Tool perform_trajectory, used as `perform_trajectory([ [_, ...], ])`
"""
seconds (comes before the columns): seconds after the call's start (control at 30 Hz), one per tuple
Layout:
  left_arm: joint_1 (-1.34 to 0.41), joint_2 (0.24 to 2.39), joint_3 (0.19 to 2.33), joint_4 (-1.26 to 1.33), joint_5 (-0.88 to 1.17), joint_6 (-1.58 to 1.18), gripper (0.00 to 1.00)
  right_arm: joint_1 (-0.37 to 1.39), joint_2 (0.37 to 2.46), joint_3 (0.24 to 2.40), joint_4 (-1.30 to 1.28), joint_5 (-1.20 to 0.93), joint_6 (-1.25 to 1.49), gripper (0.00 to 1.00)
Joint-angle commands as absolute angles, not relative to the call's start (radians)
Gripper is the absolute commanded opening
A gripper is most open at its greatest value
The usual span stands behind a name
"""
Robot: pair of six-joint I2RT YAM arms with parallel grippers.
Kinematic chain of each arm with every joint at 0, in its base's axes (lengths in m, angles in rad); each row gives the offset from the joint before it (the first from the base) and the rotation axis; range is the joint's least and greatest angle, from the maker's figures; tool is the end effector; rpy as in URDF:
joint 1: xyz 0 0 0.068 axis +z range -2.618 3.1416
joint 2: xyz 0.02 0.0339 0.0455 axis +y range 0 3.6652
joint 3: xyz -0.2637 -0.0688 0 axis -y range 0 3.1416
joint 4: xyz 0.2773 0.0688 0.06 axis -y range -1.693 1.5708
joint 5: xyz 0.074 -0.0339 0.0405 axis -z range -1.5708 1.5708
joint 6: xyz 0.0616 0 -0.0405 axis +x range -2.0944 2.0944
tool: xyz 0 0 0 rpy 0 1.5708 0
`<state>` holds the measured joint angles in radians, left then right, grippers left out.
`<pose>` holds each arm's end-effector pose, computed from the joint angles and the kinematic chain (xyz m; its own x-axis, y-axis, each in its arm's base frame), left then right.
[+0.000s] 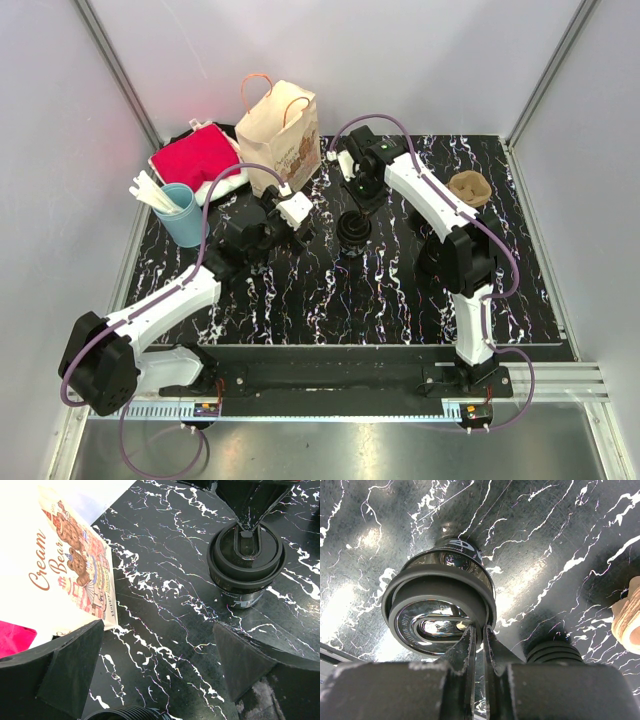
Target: Pack the takeout coffee
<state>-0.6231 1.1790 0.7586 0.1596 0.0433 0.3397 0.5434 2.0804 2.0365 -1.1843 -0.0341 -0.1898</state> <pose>0.2647 -0.1935 0.2639 0.0081 0.4041 -0.9147 0.6515 0.6918 0.3114 0.4045 0.2468 0.2638 -0.6924 -0.6385 -0.3360 -0.6692 0.7424 -0.0318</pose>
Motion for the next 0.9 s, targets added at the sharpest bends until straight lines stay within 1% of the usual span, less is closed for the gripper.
perform_trajectory([
  [0.0,-0.627,1.154,0.752,0.235,0.035,0.33,0.99,0.554,2.083,2.06,-1.192,-0.012,-0.199,0.0],
  [0.63,-0.627,1.157,0.75,0.238,0.04,0.325,0.99,0.554,2.12,2.066,-1.197,-0.018,-0.201,0.0],
  [0.87,-0.627,1.16,0.75,0.238,0.041,0.327,0.99,0.554,2.128,2.08,-1.195,-0.015,-0.199,0.02],
])
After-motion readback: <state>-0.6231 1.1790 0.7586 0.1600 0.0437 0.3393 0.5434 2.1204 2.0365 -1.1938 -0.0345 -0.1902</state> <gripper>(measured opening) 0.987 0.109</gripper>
